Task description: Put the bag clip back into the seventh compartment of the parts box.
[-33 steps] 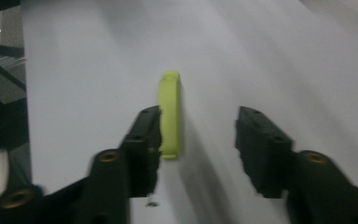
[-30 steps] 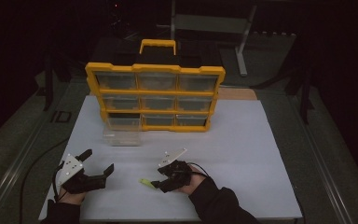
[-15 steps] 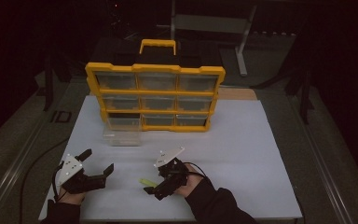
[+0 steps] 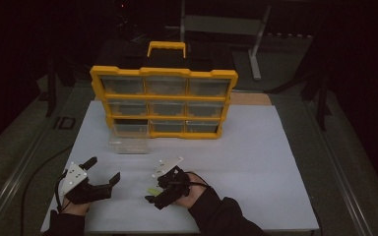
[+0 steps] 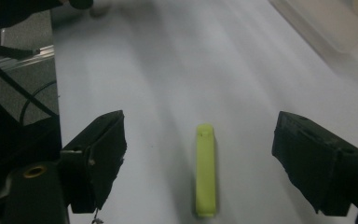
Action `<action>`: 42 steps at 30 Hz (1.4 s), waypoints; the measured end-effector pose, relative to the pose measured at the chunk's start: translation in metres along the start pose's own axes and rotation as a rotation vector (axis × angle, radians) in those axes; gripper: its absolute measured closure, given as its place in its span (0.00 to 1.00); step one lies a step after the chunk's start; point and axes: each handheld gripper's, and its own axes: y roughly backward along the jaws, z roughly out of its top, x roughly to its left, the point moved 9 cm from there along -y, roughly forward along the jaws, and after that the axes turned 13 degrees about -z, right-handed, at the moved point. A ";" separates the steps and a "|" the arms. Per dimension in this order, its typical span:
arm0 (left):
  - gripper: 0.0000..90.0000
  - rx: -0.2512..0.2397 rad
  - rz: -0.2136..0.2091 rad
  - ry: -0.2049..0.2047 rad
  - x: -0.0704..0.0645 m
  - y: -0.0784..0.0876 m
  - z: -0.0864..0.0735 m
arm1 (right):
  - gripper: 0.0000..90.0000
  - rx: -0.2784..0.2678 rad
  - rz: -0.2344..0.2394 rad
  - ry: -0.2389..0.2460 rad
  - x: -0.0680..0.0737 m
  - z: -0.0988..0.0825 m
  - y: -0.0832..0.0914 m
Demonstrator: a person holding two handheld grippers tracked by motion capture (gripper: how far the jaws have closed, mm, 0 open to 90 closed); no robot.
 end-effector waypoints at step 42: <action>0.01 -0.004 -0.016 -0.005 -0.002 0.000 0.000 | 0.88 0.141 -0.078 0.042 -0.008 -0.023 -0.016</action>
